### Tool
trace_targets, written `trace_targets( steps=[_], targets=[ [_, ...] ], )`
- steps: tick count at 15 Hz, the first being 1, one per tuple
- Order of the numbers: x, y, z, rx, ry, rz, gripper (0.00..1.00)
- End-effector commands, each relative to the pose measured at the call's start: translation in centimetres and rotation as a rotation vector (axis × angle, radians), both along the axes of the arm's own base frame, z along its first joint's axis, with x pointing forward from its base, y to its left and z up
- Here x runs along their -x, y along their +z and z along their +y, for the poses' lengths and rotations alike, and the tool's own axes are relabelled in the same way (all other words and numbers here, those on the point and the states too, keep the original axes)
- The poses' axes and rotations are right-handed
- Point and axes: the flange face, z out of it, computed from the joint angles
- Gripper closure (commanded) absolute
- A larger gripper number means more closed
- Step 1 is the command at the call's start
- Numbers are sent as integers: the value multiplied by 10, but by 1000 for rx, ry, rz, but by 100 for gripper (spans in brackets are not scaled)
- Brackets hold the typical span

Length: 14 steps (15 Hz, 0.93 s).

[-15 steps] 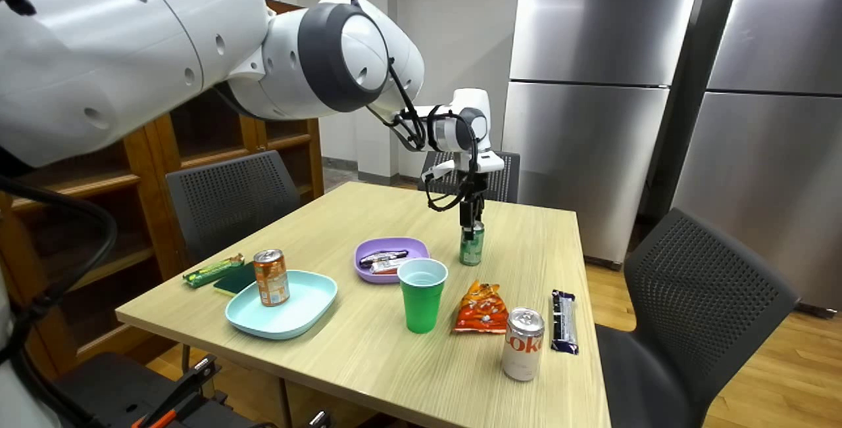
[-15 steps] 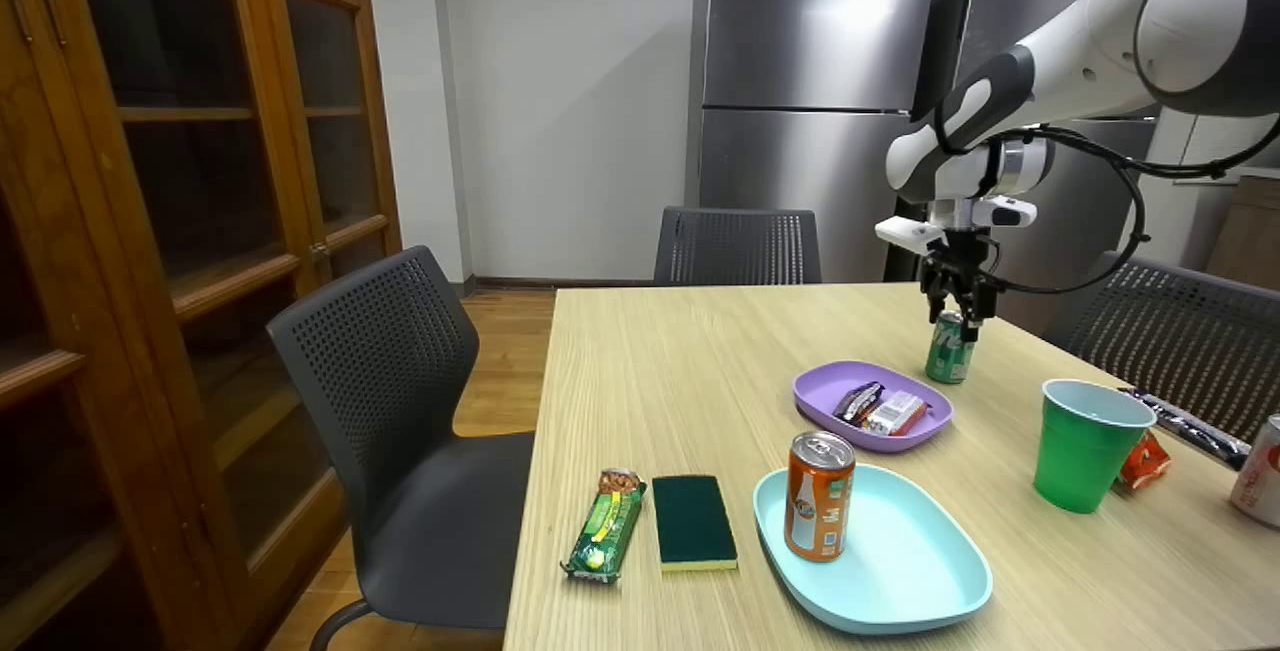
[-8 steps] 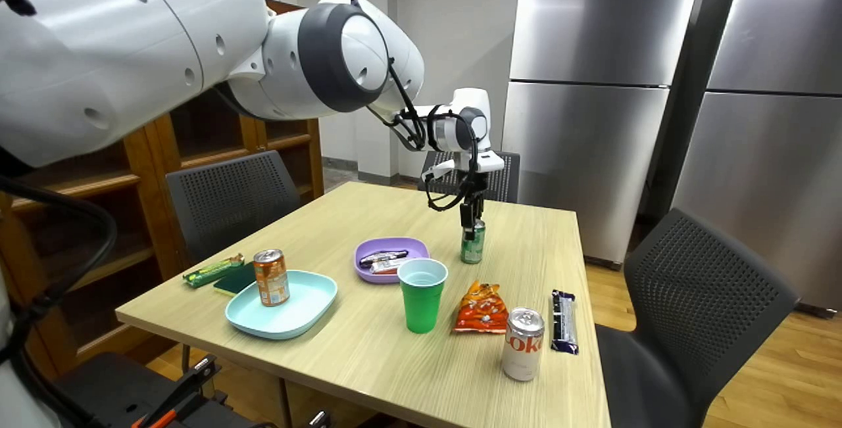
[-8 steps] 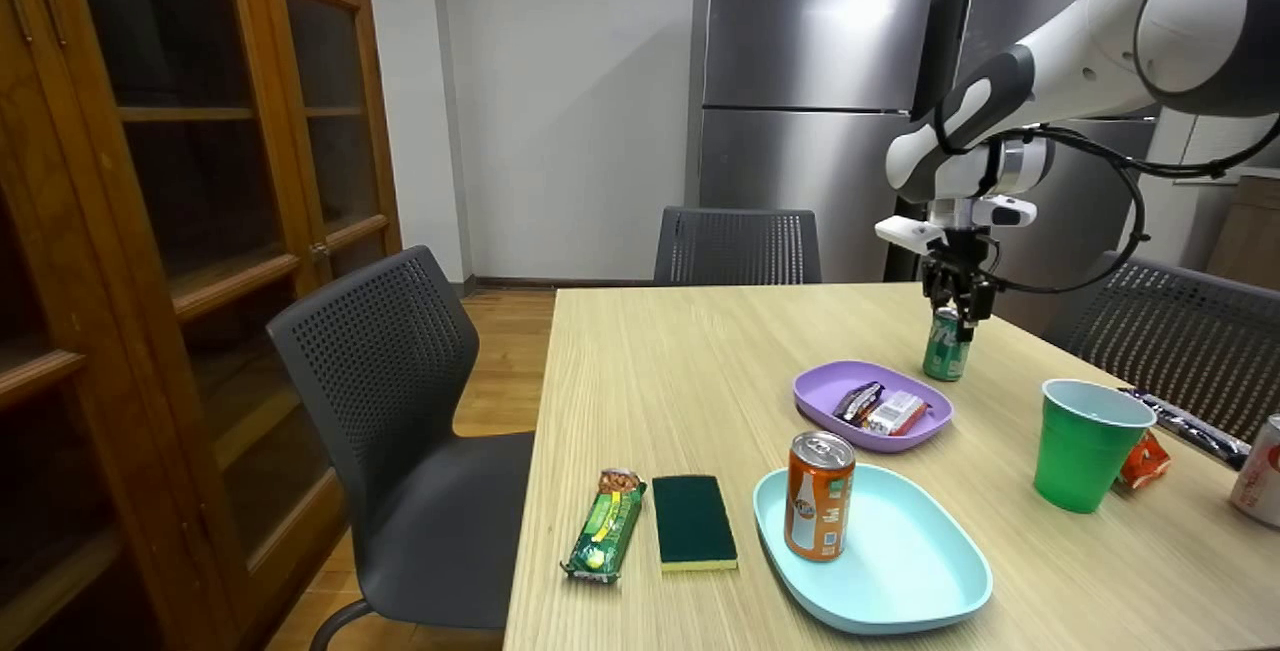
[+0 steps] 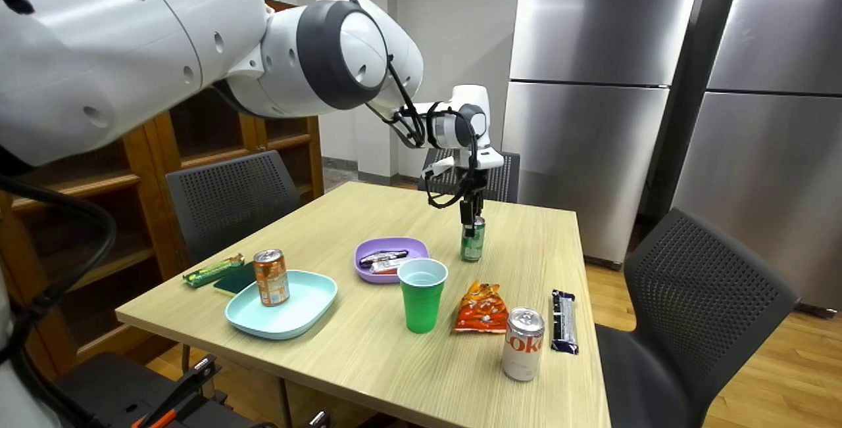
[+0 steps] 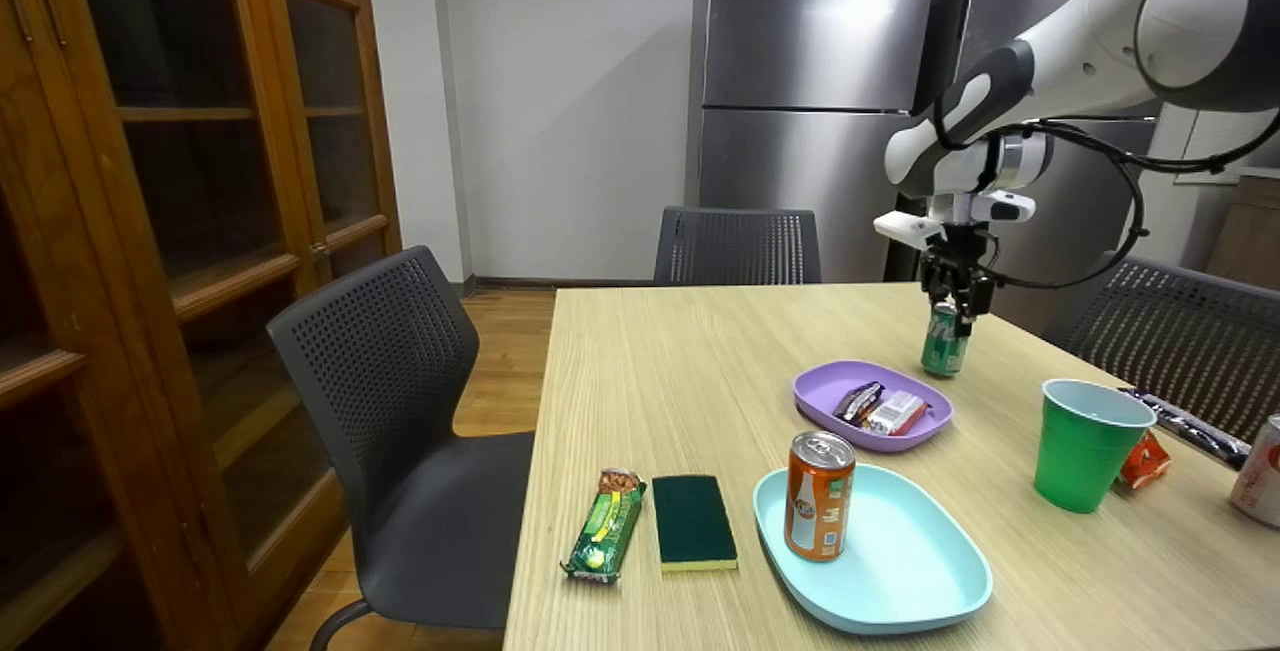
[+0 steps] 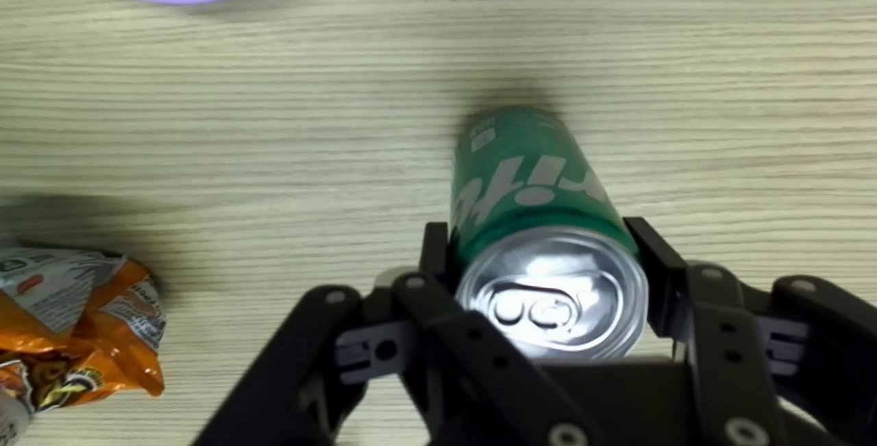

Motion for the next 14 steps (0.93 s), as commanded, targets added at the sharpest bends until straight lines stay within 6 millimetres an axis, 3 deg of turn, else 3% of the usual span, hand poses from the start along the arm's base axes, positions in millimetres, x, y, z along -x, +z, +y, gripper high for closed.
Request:
trace_targets(
  steps=[1,7,14],
  targets=[
    [-1,32,4,-6,16,-11,61],
    [7,80,15,-13,28,-62,61],
    [40,112,57,-31,66,-86,61]
  ],
)
